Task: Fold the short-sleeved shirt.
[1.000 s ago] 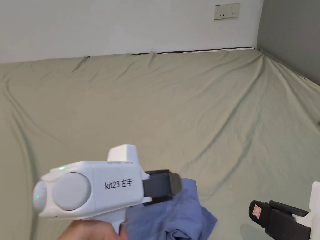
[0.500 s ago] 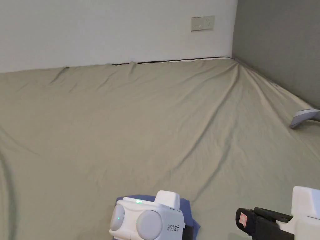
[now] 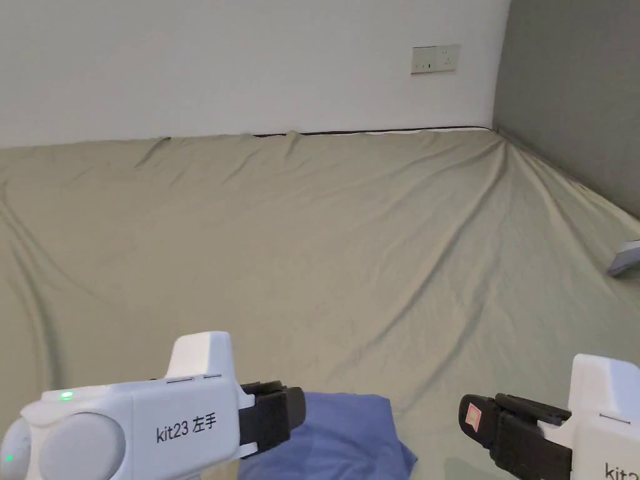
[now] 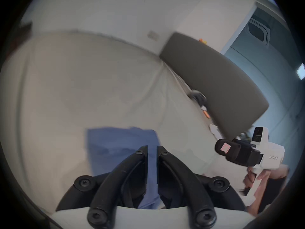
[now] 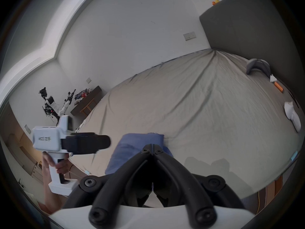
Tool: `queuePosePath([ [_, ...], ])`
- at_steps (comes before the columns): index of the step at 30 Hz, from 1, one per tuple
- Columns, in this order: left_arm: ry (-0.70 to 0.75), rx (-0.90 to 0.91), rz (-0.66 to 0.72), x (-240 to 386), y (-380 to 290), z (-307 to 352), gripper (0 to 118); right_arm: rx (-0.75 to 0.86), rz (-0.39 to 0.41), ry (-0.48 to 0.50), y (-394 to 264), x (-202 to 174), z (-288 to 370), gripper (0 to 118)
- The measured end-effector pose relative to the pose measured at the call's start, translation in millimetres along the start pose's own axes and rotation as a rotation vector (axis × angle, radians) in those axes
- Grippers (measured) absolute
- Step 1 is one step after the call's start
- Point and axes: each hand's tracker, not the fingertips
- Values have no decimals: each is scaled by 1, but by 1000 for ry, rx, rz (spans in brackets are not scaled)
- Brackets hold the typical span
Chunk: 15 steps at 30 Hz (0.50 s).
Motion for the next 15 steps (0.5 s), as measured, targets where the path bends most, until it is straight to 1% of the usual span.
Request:
queuePosePath([
  [1, 61, 34, -8, -5, -4, 12, 20, 17, 24, 23, 2, -5, -5, 0],
  [2, 110, 47, 13, -10, -6, 18, 36, 21, 36, 52, 3, -8, -10, 0],
  [3, 157, 53, 41, -16, -8, 22, 55, 9, 39, 74, 5, -11, -16, 0],
  [5, 234, 45, 75, -28, -13, 25, 101, -16, 54, 80, 9, -19, -26, 0],
  [7, 283, 43, 109, -35, -17, 32, 107, -31, 102, 87, 12, -25, -32, 0],
  [8, 285, 55, 108, -38, -19, 37, 109, -35, 109, 94, 14, -26, -33, 0],
  [11, 194, 79, 187, -49, -22, 49, 110, -33, 98, 132, 19, -26, -37, 0],
  [12, 182, 52, 243, -53, -21, 51, 109, -29, 92, 144, 20, -26, -38, 0],
  [13, 141, 32, 302, -59, -21, 53, 105, -30, 88, 151, 22, -26, -40, 0],
  [14, 99, 28, 329, -63, -23, 56, 80, -30, 88, 156, 23, -25, -41, 0],
  [15, 47, 42, 336, -67, -25, 58, 44, -32, 90, 163, 25, -24, -42, 0],
])
